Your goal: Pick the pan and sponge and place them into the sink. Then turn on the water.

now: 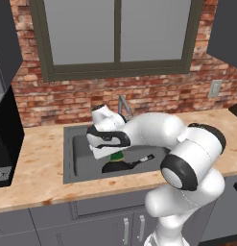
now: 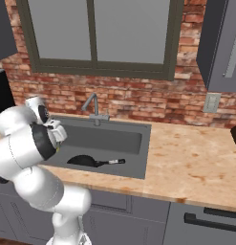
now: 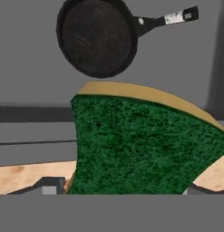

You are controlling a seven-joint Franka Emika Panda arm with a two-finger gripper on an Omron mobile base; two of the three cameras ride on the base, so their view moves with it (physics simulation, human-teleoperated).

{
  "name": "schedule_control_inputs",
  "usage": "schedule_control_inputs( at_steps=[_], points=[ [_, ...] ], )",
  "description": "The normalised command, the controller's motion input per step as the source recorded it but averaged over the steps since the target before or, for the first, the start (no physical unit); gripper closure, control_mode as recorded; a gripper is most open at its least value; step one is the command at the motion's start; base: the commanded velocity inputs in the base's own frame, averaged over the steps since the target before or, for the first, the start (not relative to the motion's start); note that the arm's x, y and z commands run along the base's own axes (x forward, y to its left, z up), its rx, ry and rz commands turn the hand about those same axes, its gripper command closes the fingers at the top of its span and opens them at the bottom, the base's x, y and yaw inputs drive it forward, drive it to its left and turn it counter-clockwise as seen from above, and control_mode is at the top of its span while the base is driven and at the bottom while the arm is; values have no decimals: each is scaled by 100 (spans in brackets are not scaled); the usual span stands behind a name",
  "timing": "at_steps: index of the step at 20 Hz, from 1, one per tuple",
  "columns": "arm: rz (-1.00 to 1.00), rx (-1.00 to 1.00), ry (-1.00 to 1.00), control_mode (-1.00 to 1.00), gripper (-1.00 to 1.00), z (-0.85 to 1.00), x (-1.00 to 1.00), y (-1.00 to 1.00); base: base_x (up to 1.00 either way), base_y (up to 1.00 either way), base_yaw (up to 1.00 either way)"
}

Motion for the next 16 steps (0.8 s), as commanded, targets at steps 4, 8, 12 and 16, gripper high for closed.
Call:
schedule_control_inputs(
  at_steps=[4, 8, 12, 16],
  points=[
    [11, -9, -10, -100, 100, -15, 14, -41, 0, 0, 0],
    [11, -6, -8, -100, 100, -14, 27, -42, 0, 0, 0],
    [10, -2, -5, -100, 100, -8, 38, -38, 0, 0, 0],
    [9, 0, -2, -100, 100, -4, 34, -21, 0, 0, 0]
  ],
)
